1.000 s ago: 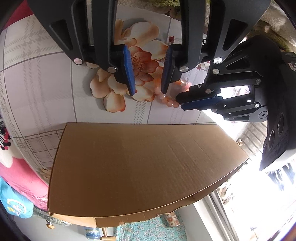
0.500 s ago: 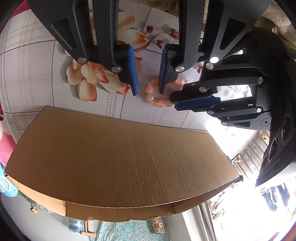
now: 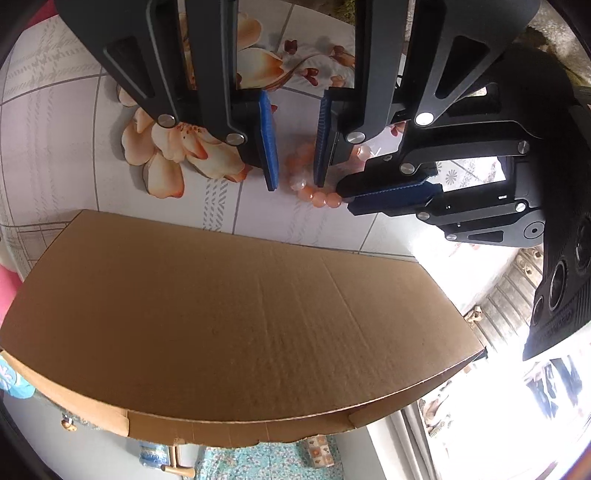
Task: Organize jewelry
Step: 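Bring the left gripper to the bracelet and close it beside the right gripper, then carry the bracelet over the box with both grippers and open them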
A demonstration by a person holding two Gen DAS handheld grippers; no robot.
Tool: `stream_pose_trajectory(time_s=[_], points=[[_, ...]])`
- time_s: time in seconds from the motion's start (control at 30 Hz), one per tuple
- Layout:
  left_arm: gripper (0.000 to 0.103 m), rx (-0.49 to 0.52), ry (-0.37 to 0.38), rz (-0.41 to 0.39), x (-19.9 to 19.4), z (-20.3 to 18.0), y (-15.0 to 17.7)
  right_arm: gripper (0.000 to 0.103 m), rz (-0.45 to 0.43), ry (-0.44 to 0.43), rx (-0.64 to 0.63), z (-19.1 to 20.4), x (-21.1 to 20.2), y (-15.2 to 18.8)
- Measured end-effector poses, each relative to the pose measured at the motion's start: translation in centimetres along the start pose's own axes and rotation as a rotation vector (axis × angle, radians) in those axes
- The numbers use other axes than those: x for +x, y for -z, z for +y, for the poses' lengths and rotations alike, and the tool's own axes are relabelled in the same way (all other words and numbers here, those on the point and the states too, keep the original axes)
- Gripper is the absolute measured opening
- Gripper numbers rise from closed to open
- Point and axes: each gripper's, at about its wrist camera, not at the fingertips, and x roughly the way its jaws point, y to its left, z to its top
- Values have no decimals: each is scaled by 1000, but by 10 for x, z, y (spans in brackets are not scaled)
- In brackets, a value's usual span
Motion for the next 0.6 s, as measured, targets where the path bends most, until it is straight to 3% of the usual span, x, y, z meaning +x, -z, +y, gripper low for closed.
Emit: stream_pose_trajectory(time_s=[0.07,0.3,0.6], points=[[9,4,-3,-2,0,0,0,11,3,6,-13,3,1,0],[8,-9,-3,-24,-4,-1,2,10,-16,-11,11,5,-3,4],[8,-37,79,-155,-58,-2,-12,10,-126,-22,24,-3,-57,9]])
